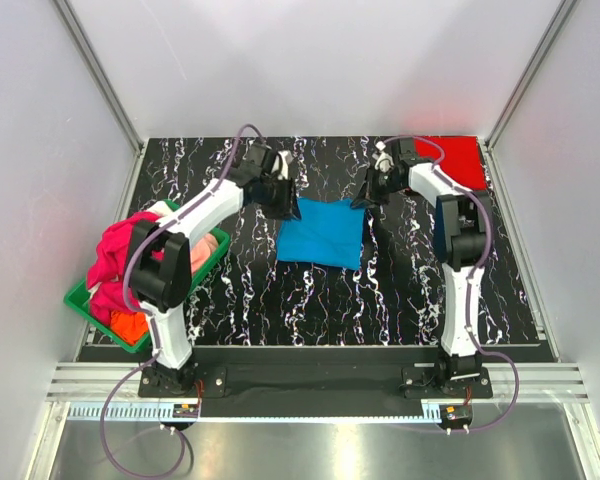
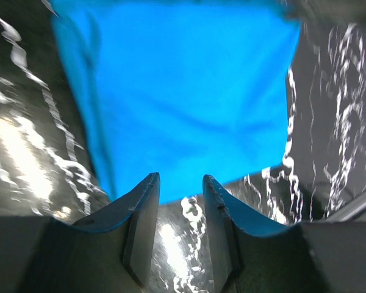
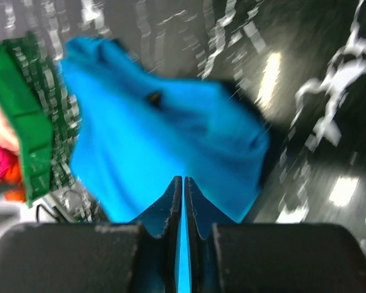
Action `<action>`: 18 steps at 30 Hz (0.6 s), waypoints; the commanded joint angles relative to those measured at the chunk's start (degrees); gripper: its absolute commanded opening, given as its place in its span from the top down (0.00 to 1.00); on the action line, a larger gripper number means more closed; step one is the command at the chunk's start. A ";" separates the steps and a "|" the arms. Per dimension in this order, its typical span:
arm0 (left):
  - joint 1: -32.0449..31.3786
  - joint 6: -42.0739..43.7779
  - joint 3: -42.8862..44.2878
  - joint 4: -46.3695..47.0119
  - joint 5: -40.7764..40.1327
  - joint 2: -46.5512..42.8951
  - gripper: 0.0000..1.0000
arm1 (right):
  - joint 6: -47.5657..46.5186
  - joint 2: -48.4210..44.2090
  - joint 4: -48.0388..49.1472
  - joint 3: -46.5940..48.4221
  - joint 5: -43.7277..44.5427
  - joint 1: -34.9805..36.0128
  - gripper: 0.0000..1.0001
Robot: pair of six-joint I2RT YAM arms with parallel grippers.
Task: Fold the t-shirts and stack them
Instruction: Fold the tshirt
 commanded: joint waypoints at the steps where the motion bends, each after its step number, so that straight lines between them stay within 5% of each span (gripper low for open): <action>1: -2.00 -0.48 -4.45 2.40 -0.38 0.75 0.60 | -1.27 5.53 -0.97 5.21 -2.60 0.24 0.90; 12: -2.27 -0.13 -10.08 0.91 -5.56 4.54 0.60 | -0.82 4.24 -3.52 10.50 -2.96 -1.35 0.80; 18: -2.27 1.35 -7.46 -1.37 -0.66 -4.74 0.59 | -1.61 -5.07 -4.13 5.85 -0.15 -1.44 0.52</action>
